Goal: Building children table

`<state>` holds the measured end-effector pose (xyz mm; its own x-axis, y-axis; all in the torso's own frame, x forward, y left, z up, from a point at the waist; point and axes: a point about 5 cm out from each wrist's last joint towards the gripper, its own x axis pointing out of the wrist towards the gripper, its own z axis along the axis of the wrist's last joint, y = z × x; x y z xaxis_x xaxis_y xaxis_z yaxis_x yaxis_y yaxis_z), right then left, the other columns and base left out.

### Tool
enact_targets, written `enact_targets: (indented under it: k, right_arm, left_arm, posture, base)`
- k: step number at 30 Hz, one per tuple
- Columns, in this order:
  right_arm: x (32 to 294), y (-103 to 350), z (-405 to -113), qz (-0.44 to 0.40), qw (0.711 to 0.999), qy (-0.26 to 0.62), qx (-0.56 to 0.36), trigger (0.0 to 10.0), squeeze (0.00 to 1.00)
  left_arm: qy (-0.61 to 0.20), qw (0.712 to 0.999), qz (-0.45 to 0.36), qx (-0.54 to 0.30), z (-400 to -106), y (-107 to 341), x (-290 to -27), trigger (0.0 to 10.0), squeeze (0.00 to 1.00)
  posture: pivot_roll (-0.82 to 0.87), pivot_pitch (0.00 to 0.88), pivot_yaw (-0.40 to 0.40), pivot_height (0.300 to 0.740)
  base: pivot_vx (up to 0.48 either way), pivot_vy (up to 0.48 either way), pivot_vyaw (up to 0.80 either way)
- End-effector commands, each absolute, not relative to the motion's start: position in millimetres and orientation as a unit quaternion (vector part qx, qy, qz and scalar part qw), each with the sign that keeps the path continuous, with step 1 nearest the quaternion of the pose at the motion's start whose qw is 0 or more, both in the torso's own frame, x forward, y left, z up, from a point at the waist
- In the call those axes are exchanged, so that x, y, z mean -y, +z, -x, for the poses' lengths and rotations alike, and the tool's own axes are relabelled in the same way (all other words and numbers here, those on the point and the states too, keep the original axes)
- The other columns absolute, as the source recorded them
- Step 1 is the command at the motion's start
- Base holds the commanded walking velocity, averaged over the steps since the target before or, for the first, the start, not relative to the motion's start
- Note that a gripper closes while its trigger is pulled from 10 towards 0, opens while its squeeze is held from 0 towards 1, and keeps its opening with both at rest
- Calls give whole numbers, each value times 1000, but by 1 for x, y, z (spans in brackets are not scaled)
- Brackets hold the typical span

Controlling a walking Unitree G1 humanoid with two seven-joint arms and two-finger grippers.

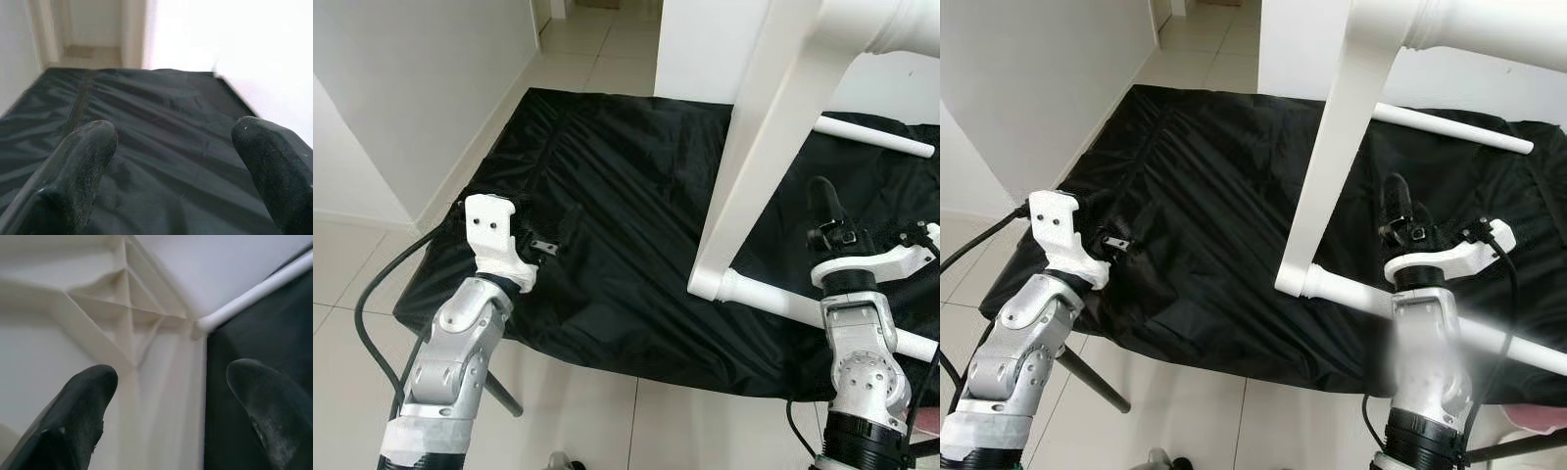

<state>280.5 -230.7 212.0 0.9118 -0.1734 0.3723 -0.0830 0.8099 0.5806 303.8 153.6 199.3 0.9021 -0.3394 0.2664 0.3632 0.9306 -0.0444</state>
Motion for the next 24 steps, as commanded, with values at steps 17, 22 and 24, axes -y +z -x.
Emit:
enact_targets:
  k: [17,22,24]
  right_arm:
    - [197,187,-273,-75,970,-140,185,10000,0]
    - [182,175,-268,-16,973,-145,179,10000,0]
    - [178,170,-265,-12,974,-139,176,10000,0]
  left_arm:
    - [-124,984,78,102,-308,187,-155,10000,0]
    - [-81,989,74,98,-305,177,-159,10000,0]
    - [-70,991,59,93,-304,172,-158,10000,0]
  posture:
    - [-48,74,13,740]
    - [-49,65,8,740]
    - [-47,63,11,740]
  base:
    - [0,0,0]
    - [0,0,0]
    - [0,0,0]
